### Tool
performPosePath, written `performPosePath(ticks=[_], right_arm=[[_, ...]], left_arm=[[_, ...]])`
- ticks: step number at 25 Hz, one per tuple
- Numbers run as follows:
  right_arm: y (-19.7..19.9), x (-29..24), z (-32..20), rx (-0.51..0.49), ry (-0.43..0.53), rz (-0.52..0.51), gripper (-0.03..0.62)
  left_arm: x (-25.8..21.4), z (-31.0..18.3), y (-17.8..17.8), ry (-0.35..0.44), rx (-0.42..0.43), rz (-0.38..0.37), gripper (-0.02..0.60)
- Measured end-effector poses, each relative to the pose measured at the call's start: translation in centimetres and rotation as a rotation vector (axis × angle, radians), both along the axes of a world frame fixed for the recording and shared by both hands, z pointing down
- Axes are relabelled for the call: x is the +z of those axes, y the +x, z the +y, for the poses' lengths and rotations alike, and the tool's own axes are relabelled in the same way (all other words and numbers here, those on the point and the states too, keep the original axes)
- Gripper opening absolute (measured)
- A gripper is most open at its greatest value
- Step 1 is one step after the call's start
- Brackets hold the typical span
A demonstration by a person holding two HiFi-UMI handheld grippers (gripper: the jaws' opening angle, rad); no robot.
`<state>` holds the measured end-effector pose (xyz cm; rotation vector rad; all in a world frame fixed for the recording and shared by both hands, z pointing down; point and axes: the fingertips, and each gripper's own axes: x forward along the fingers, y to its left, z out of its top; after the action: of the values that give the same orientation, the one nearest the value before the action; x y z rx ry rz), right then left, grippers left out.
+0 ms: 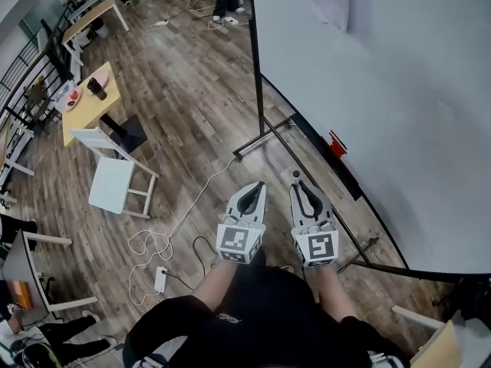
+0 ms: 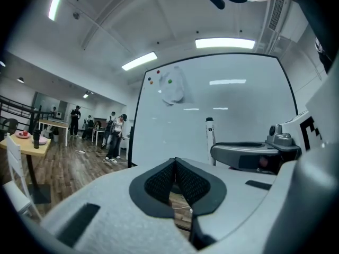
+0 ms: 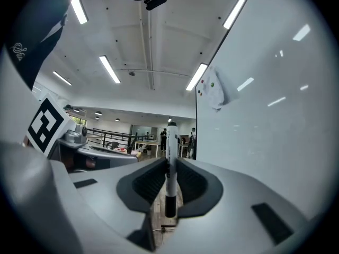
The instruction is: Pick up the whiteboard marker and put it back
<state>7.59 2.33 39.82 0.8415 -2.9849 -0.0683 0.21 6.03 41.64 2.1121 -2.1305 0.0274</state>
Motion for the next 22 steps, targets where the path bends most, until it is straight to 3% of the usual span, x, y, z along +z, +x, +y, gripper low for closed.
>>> performPosePath(ticks=[11, 17, 22], right_arm=[[-10.7, 0.6, -2.0, -0.039, 0.016, 0.087, 0.057], [-14.4, 0.6, -3.0, -0.032, 0.007, 0.119, 0.057], [-15.9, 1.3, -4.7, -0.037, -0.003, 0.142, 0.057]], left_arm=[[0.5, -1.8, -10.5, 0.017, -0.019, 0.088, 0.006], [0.3, -2.8, -14.3, 0.030, -0.014, 0.128, 0.006], [1.7, -4.3, -15.2, 0.003, 0.000, 0.162, 0.006]])
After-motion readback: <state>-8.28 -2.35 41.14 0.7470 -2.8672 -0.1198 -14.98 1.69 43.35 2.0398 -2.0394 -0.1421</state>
